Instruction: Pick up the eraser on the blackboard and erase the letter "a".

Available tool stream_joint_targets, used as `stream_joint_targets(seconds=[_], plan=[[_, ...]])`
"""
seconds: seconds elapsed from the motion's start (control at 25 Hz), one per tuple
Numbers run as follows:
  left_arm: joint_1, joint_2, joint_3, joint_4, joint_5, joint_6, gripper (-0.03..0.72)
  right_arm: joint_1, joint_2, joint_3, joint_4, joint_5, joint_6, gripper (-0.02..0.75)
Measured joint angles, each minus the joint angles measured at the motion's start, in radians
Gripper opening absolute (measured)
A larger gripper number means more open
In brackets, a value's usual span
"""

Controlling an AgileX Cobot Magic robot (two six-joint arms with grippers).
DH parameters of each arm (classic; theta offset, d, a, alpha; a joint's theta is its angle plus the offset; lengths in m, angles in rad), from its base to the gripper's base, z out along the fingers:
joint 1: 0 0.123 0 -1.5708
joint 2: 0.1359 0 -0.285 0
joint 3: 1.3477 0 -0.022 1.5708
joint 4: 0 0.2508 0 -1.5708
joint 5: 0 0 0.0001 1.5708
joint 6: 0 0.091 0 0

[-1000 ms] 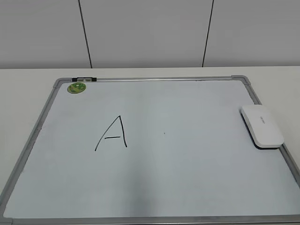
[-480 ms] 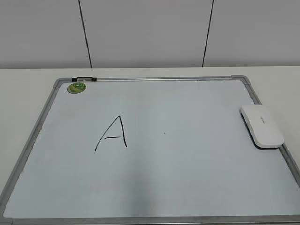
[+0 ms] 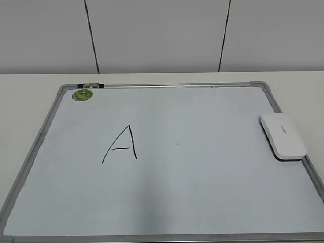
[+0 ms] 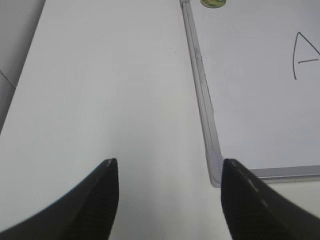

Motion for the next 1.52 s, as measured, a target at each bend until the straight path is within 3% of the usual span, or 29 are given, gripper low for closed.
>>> stream_joint_targets(seconds=[0.36, 1.52], plan=[[0.136, -0.08, 0.0, 0.0, 0.0, 0.0, 0.473, -0.015, -0.13, 0.006, 0.0, 0.0, 0.002, 0.536], [0.143, -0.081, 0.0, 0.0, 0.0, 0.001, 0.473, -0.015, -0.219, 0.006, 0.002, 0.001, 0.004, 0.536]])
